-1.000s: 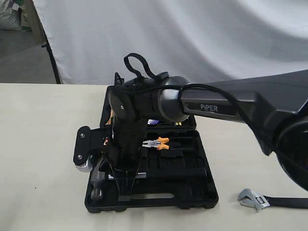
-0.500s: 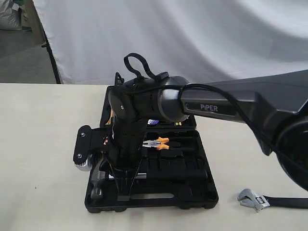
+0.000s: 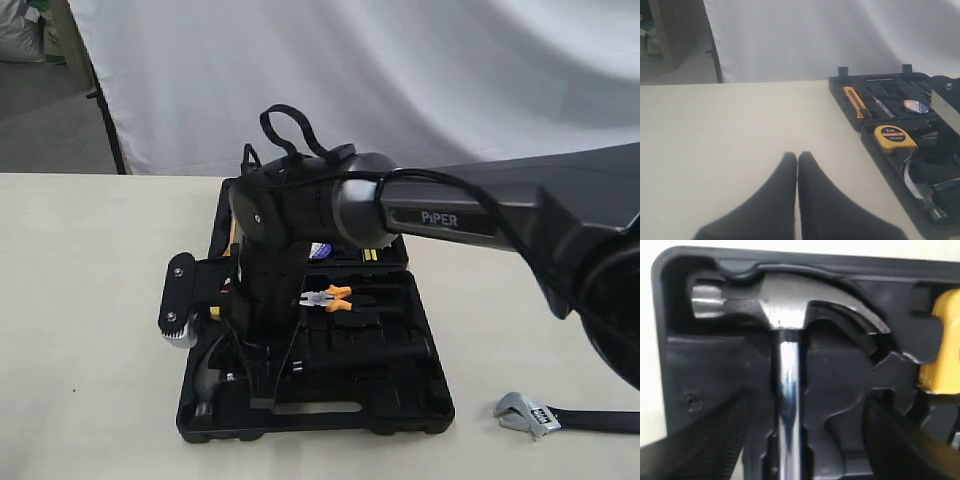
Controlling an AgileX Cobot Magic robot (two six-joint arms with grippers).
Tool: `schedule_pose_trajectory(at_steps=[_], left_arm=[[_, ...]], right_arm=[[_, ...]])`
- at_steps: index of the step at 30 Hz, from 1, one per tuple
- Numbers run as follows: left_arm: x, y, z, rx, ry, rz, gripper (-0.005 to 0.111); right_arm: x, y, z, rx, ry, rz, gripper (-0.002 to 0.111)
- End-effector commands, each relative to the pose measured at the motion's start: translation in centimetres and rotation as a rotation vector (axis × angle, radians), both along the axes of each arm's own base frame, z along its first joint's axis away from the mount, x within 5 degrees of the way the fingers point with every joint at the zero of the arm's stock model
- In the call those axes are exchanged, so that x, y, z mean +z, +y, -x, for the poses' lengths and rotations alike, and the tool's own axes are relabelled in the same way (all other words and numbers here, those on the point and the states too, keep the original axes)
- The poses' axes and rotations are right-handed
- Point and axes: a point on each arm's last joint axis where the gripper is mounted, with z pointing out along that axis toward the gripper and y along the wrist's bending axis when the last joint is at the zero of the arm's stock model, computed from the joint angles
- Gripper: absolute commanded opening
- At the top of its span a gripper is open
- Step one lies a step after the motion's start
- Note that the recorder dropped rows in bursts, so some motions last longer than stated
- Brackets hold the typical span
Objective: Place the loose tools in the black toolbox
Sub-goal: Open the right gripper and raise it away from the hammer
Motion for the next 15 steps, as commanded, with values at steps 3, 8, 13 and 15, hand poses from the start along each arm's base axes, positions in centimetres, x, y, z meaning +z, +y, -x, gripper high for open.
schedule_pose_trajectory(at_steps=[3,8,13,15], left_arm=[[-0.1,0.0,0.0,-0.004,0.0,0.008,0.001],[-0.1,0.0,0.0,-0.004,0.0,0.008,0.001],[-0.1,0.0,0.0,-0.004,0.0,0.004,0.001],[-0.1,0.0,0.0,-0.004,0.0,0.004,0.001]], right_arm=[[3.8,-1.0,0.4,0.004,-0.037,-0.033,0.064],[6.6,-1.3,0.6,-0.001,-0.08,-0.094,0.042],[5.7,-1.6,-0.1,-0.031,-0.069,-0.077,0.0],[4.4,-2.0,-0.7,-0.07,-0.036,-0.046,0.001]])
